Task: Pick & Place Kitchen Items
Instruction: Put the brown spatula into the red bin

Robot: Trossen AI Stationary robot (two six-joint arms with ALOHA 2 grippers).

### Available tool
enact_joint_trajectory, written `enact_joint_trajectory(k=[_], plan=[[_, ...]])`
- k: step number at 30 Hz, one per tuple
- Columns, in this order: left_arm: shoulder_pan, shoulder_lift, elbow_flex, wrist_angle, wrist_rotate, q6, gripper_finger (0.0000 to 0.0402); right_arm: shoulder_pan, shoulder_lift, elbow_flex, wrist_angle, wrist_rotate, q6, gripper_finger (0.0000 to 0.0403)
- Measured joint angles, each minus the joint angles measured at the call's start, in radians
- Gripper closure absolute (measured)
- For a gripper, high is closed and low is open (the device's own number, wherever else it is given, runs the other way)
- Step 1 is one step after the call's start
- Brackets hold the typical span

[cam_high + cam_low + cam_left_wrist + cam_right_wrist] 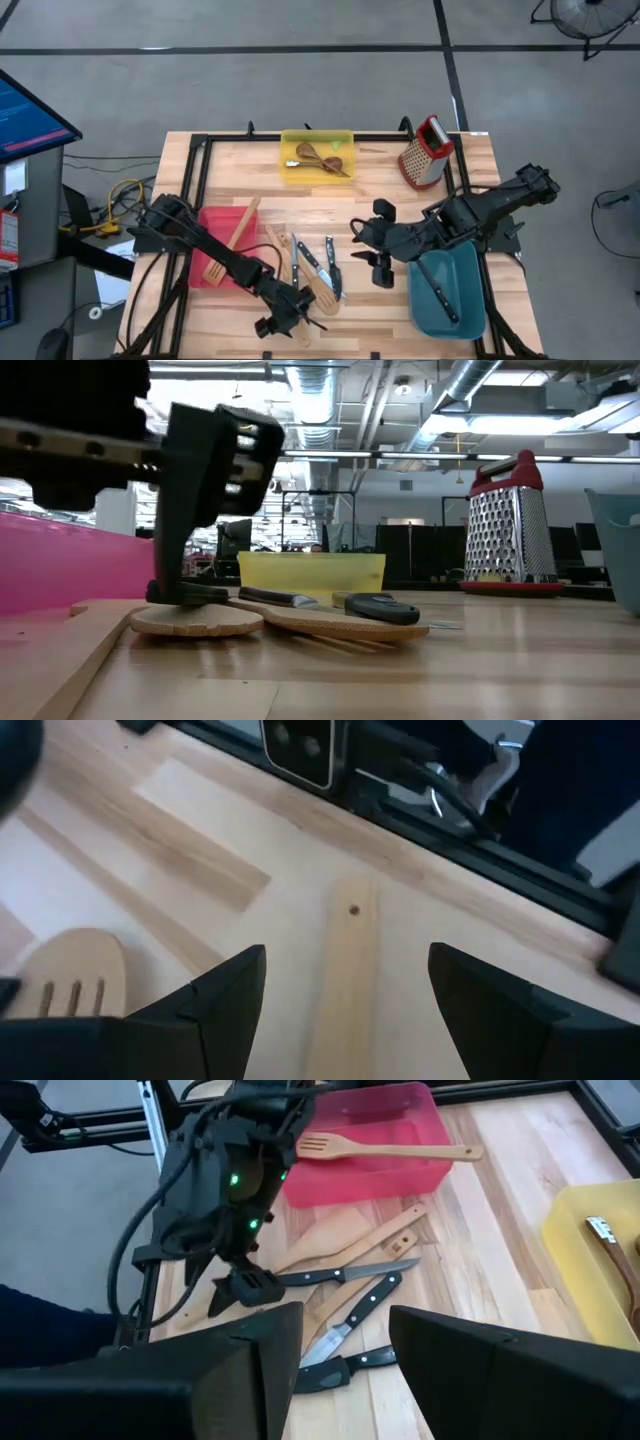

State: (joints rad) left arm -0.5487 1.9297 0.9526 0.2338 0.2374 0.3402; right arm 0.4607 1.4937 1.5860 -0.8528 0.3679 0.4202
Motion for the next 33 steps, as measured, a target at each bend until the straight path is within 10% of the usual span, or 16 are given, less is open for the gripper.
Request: enact_joint_trajectory(k=[10,33], plan=[[0.003,0.063,0.002,0.013,0.006,-0.008,0.0151,-0.011,0.0,0.0,0.0,0.003,0.0,0.024],[0.008,0.064,0.001,0.017,-0.038,-0.001,0.0335,-0.008,0.0,0.0,0.0,0.0,0.026,0.024]])
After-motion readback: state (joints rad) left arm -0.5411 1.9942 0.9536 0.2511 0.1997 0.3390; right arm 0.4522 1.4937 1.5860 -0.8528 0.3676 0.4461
